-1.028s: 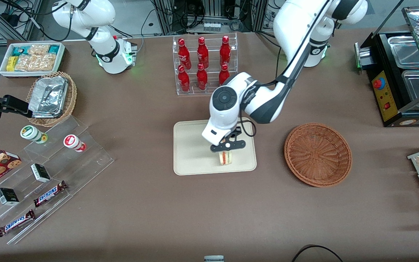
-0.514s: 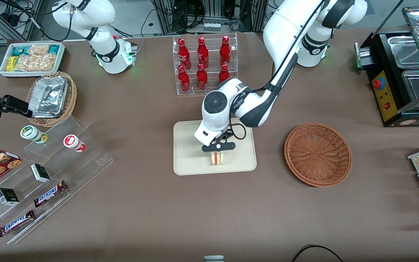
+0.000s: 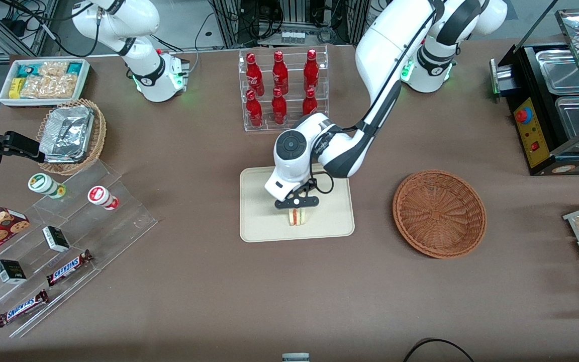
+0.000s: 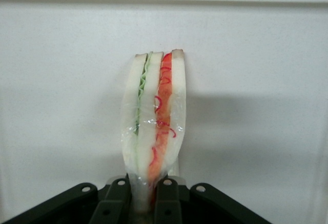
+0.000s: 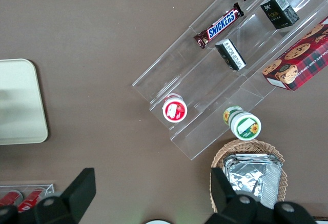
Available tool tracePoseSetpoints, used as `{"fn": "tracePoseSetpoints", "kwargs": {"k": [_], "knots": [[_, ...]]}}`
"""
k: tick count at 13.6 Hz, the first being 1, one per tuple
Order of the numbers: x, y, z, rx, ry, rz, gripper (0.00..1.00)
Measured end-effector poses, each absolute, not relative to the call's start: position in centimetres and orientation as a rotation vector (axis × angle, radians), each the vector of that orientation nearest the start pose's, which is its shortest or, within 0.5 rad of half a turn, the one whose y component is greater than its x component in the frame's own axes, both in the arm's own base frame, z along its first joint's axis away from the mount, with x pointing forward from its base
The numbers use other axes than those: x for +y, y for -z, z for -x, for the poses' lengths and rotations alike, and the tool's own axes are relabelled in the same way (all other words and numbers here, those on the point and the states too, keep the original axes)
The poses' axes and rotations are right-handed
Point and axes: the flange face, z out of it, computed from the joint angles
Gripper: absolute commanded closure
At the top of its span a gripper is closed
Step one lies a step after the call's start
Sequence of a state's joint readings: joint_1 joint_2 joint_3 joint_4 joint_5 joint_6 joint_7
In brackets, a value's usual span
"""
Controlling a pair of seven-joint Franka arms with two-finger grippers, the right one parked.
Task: Place sandwich from basket to tray
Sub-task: 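Lower the sandwich onto the tray and open the left gripper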
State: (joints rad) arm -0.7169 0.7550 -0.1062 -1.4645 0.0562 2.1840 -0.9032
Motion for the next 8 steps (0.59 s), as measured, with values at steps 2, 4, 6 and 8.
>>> {"fn": "tracePoseSetpoints", "kwargs": {"k": [2,4,6,8], "knots": [[-51.7,-23.3,-49.7,-0.113,-0.063,3.134,0.01],[-51.8,-23.5,-49.8,-0.124,-0.057,3.137,0.0],[-51.9,-24.6,-50.4,-0.136,-0.03,3.15,0.0],[-52.0,-27.4,-51.1,-0.161,0.016,3.174,0.0]]}}
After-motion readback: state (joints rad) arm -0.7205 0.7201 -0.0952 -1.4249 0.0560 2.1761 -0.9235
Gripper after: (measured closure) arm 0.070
